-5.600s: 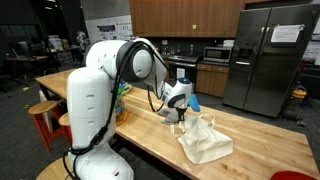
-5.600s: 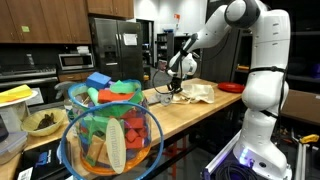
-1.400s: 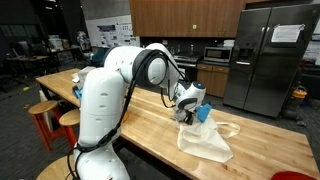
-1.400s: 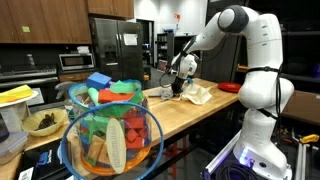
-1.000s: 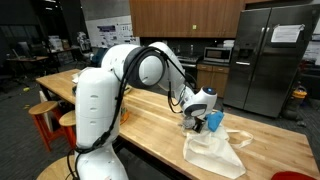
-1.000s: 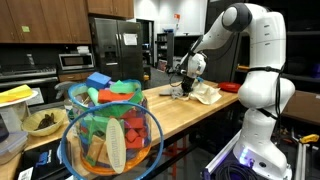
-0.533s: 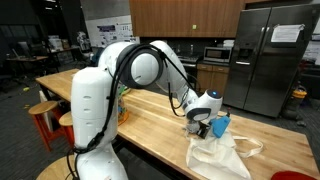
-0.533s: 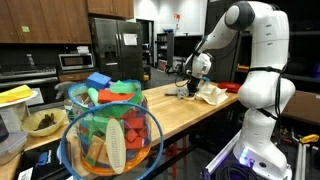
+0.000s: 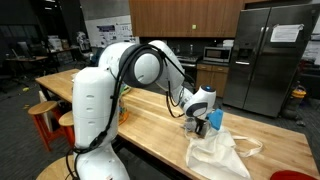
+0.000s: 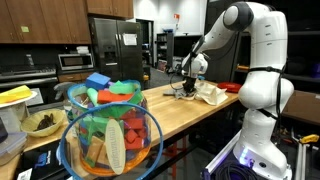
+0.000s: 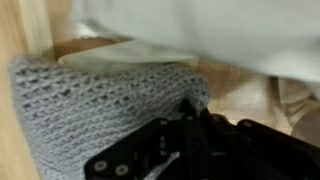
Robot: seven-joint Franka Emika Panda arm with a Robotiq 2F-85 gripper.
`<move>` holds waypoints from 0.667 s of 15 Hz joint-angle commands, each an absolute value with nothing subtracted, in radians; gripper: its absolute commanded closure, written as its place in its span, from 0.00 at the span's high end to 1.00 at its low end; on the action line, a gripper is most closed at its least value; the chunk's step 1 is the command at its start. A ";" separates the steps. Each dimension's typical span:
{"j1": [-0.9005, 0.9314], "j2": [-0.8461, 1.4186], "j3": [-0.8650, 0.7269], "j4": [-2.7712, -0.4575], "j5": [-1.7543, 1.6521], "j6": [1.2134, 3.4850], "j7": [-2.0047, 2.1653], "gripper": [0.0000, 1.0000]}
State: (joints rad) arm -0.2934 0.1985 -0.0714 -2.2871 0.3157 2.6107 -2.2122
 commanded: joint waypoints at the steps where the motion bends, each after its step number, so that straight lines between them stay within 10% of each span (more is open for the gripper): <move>1: -0.235 0.283 -0.029 -2.217 0.261 2.578 -2.220 0.01; 10: -0.123 0.386 0.036 -2.045 0.081 2.463 -2.192 0.01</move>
